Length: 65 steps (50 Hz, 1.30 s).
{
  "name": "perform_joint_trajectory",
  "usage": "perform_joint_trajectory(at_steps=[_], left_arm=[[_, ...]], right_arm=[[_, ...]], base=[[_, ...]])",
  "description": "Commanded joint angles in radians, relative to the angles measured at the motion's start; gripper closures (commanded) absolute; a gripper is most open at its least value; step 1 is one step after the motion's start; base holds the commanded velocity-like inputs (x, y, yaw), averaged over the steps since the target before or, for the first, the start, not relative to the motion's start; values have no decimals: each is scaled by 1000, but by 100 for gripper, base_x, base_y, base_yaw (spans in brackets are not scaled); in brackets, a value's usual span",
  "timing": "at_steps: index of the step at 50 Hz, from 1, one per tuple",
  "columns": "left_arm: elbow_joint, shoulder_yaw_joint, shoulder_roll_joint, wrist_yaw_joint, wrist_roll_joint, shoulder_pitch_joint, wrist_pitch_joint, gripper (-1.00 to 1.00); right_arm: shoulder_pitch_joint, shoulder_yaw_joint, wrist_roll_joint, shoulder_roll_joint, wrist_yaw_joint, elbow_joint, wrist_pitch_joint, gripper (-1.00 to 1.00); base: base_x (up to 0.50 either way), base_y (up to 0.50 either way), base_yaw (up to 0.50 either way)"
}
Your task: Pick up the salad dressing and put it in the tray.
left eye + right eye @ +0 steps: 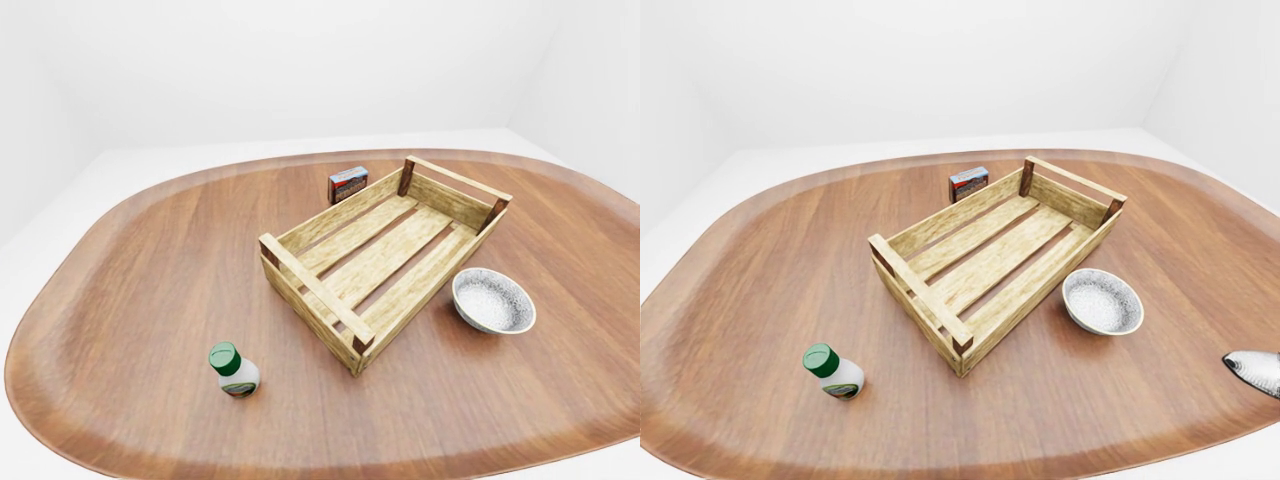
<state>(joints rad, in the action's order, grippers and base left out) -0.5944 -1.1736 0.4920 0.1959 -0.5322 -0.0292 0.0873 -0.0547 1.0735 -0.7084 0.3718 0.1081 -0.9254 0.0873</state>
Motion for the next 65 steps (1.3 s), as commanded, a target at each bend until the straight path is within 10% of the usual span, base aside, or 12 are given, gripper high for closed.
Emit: perform_joint_trajectory(at_steps=[1,21,27,33,65], left_arm=[[-3,-2,-2,1,0,-3,0,-100],[-28,-8,6,-9,-12,3,0,-100],[-27,-10,7,-9,-11,4,0,-100],[-28,-14,9,-6,-11,4,0,-100],[-20,-17,6,3,-10,1,0,-100]], right_arm=[[-1,-15,36,-14,17,10,0,-100],[9,18,-18,-3,-54,-39,0,-100],[20,-103,302,-17,67,-85,0,-100],[49,11,133,-35,19,-49,0,-100],[27,-20,107,5,-42,-32,0,-100]], base=[[50,-6,0],[42,-5,0],[3,25,0],[1,10,0],[0,0,0]])
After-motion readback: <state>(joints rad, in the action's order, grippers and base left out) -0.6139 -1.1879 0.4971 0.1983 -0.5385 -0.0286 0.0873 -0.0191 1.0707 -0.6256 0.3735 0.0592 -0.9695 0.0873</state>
